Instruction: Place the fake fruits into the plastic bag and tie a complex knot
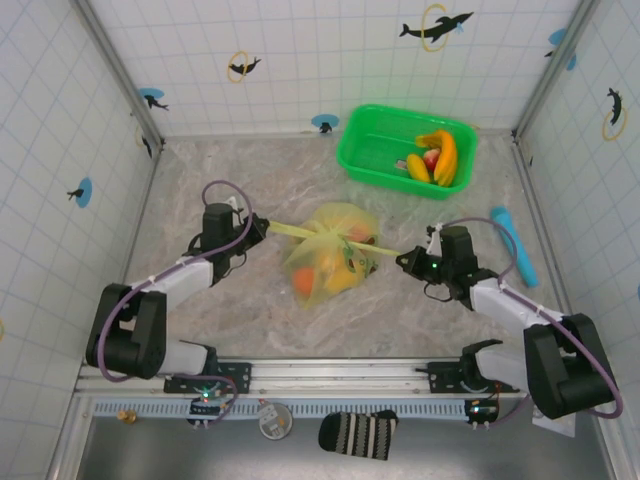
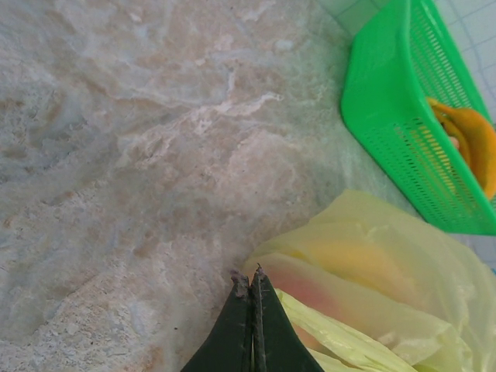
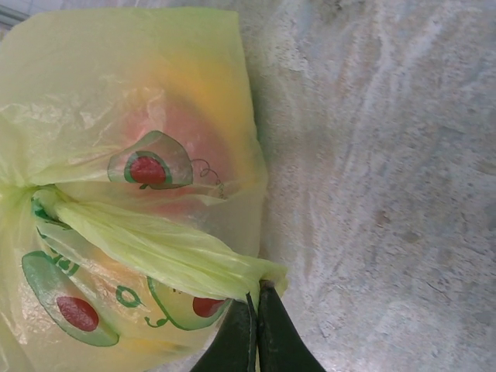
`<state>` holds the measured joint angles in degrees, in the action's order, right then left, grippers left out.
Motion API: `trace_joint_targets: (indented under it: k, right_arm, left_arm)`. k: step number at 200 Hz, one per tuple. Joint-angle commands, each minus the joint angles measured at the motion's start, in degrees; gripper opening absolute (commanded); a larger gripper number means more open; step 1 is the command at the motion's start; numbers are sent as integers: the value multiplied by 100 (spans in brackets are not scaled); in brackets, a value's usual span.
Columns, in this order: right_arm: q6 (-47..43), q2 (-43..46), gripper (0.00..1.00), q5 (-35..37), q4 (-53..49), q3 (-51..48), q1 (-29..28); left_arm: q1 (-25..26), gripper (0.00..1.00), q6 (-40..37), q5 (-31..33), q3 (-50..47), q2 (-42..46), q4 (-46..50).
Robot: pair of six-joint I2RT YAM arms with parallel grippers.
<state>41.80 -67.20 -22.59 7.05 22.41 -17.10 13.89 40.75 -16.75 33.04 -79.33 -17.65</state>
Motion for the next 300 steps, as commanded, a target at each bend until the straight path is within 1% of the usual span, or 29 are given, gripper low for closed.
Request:
trace_joint_targets:
  k: [1, 8, 16, 32, 40, 54, 68, 92, 94, 101, 104, 123, 131, 142, 146, 149, 160, 173, 190, 199, 205, 214, 222, 231, 246, 253, 269, 281, 300]
  right_arm:
    - [12, 164, 0, 530, -140, -3, 131]
    - [-48, 248, 0, 554, -216, 80, 110]
    - [-149, 352, 6, 603, -428, 208, 89]
    - [-279, 467, 22, 637, -676, 411, 101]
    - [-295, 488, 33, 633, -728, 491, 102]
    - [-304, 512, 44, 624, -739, 517, 101]
    - [-375, 561, 54, 657, -841, 514, 100]
    - [-588, 1050, 63, 915, -1212, 572, 72]
    - [-621, 1106, 64, 954, -1256, 587, 64]
    - [-756, 1313, 67, 1127, -1446, 650, 8]
    - [-820, 1408, 67, 1200, -1515, 680, -14]
    - [-1246, 1965, 68, 1606, -1837, 743, -326]
    - [-1449, 2163, 71, 1802, -1912, 715, -541]
    - [-1779, 2411, 83, 2200, -1986, 660, -917]
    - [-1915, 2520, 96, 2396, -1992, 637, -1058]
    - [-1983, 2597, 100, 2558, -1998, 614, -1169]
    - [-2362, 2824, 99, 3076, -1881, 502, -1532]
    - [-2742, 2927, 99, 3530, -1794, 529, -1747]
    - [-2963, 2882, 99, 4335, -1607, 709, -1761]
    - [-3172, 2837, 99, 4976, -1135, 630, -1745]
    - [-3366, 2812, 99, 5194, -798, 524, -1731]
    - [-3928, 2718, 99, 5339, 200, 198, -1693]
    - [-4277, 2577, 99, 5299, 1033, -141, -1630]
    - [-4423, 2376, 99, 5215, 2017, -551, -1463]
    - [-4507, 1964, 99, 4234, 3190, -1122, -828]
    - [-4228, 1713, 99, 4140, 3305, -1173, -492]
    - [-3943, 1146, 99, 4047, 3033, -1068, 195]
    - [-3938, 801, 99, 3932, 3124, -1154, 644]
    - [-4018, 349, 99, 3793, 3711, -1502, 1049]
  left_arm:
    - [-49, 0, -93, 828, 149, 37, -340]
    - [-34, 0, -100, 824, 167, 110, -340]
    - [-19, 0, -126, 843, 177, 223, -316]
    - [8, 14, -199, 869, 265, 413, -190]
    - [21, 26, -223, 813, 303, 466, -154]
    - [35, 46, -222, 590, 369, 455, -93]
    - [51, 55, -202, 420, 371, 469, 10]
    - [72, 72, -441, 609, 276, 878, 377]
    - [71, 75, -484, 646, 270, 931, 425]
    - [70, 95, -623, 767, 254, 1122, 622]
    - [72, 97, -687, 817, 260, 1196, 726]
    - [71, 98, -1136, 979, 238, 1852, 1262]
    - [78, 98, -1287, 912, 115, 2210, 1294]
    - [129, 98, -1615, 646, -53, 2663, 1257]
    - [201, 98, -1735, 615, -87, 2814, 1255]
    - [272, 98, -1817, 617, -101, 2905, 1274]
    - [621, 98, -2178, 865, -88, 3172, 1412]
    - [991, 97, -2630, 1468, -64, 3298, 1529]
    - [1003, 98, -2606, 2518, -67, 3289, 1499]
    - [1003, 98, -2834, 2898, -197, 3224, 1241]
    - [1009, 98, -3329, 2938, -340, 3154, 854]
    - [1006, 98, -3925, 3084, -689, 2946, 220]
    - [964, 98, -4347, 2994, -917, 2547, -378]
    - [660, 98, -4546, 2406, -1026, 2094, -723]
    - [-144, 98, -4256, 950, -963, 1541, -924]
    - [-476, 98, -4011, 634, -1051, 1353, -1203]
    - [-864, 98, -3630, 1146, -1421, 1193, -1945]
    - [-909, 98, -3775, 1671, -1731, 1207, -2360]
    - [-956, 98, -3737, 2535, -2253, 1131, -2839]
